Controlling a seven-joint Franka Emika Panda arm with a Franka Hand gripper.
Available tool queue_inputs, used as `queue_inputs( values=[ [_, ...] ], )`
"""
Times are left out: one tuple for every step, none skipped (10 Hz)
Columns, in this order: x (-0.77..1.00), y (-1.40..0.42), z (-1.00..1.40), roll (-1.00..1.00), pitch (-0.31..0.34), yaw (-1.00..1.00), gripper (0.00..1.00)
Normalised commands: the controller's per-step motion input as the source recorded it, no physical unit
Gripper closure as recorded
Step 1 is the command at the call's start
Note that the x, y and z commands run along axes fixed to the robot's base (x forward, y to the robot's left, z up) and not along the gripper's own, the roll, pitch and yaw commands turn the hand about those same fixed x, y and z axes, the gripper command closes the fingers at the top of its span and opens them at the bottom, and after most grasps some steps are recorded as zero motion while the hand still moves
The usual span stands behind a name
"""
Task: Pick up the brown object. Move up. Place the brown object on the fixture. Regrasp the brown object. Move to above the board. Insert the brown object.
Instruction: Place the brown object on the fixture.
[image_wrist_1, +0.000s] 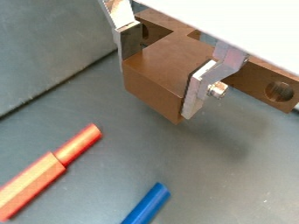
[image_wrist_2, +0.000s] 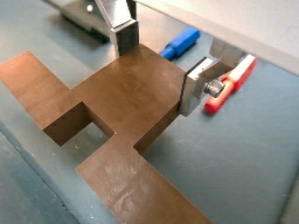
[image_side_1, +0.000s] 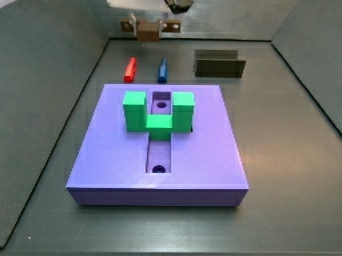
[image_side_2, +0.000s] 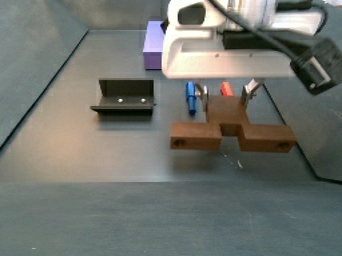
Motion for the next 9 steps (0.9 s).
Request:
queue_inputs(
  values=[
    [0.00, -0.02, 0.00, -0.05, 0.000, 0.00, 1.00],
    [0.15, 0.07, 0.02, -0.64, 0.000, -0.04, 1.00],
    [0.38, 0.04, 0.12, -1.00, 0.000, -0.01, 1.00],
    [0.48, 0.01, 0.11, -1.00, -0.011, -0.09, 1.00],
    [0.47, 0.00, 0.11, -1.00, -0.006, -0.07, 1.00],
    [0.47, 0.00, 0.11, -1.00, -0.009, -0.07, 1.00],
    [0.48, 0.00, 0.11, -1.00, -0.017, -0.07, 1.00],
    [0.48, 0.00, 0.11, -1.00, -0.014, -0.07, 1.00],
    [0.47, 0.00, 0.11, -1.00, -0.011, -0.07, 1.00]
  ],
)
